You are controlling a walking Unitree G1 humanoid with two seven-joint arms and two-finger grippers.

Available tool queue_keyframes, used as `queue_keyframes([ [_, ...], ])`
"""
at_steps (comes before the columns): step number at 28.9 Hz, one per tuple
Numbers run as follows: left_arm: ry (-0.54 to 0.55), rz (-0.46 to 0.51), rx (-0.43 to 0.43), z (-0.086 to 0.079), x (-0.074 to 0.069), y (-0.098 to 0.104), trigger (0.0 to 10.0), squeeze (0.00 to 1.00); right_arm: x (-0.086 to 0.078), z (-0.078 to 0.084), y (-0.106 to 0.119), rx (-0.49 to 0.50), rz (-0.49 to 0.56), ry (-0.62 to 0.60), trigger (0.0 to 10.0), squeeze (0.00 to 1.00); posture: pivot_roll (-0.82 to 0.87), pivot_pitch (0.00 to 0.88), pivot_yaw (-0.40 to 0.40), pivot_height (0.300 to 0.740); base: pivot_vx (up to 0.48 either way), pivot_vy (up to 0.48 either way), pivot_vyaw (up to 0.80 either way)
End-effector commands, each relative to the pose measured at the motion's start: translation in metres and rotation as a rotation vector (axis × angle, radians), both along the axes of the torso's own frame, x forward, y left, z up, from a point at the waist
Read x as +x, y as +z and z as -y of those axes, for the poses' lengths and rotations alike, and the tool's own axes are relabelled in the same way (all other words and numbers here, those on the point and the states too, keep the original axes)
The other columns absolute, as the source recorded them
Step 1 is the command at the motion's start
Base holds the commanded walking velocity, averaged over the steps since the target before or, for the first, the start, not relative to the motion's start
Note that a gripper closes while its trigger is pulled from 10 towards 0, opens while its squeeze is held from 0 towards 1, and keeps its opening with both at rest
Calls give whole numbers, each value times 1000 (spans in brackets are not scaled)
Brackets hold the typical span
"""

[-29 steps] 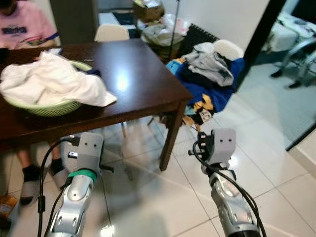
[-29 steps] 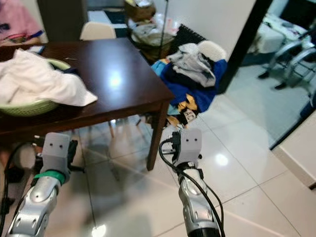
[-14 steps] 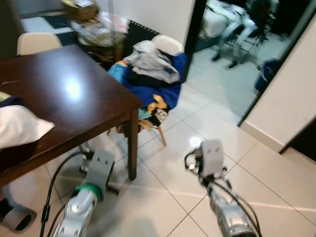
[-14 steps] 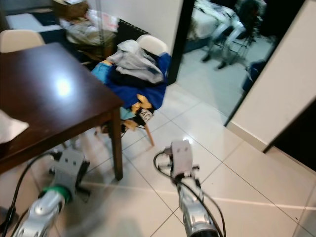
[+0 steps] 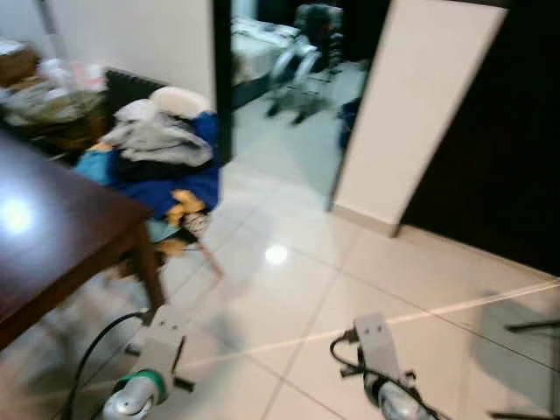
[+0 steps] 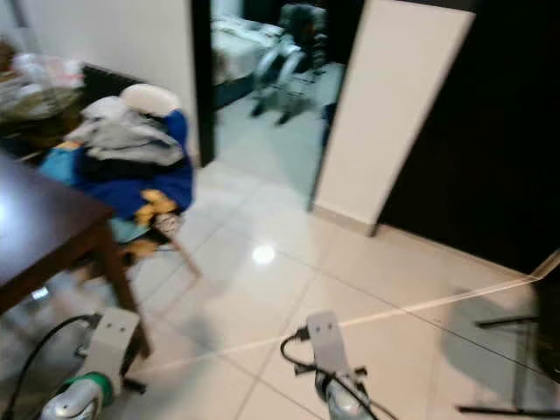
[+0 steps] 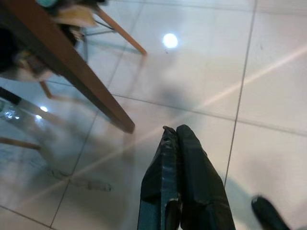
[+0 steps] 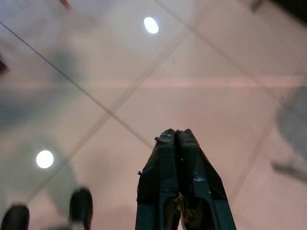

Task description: Hang hanger

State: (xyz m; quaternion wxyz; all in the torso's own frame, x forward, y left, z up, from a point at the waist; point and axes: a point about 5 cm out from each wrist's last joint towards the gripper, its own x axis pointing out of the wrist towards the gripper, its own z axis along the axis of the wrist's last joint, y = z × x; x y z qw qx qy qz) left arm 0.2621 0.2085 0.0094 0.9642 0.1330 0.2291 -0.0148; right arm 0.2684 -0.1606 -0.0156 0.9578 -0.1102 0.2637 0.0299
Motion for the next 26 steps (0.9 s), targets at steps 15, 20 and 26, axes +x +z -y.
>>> queue_keyframes([
  [15,60,-214,-140,-2,-27,-46,10000,0,-39,20,-41,-45,-241,-83,10000,0,-33,11,4,740,0,0,-799],
  [20,27,-206,-71,-1,-24,-46,10000,0,-39,20,-40,-15,-225,-116,10000,0,-45,21,19,740,0,0,-790],
  [26,13,-188,-45,-2,-22,-44,10000,0,-37,19,-39,-3,-204,-111,10000,0,-45,30,31,740,0,0,-788],
])
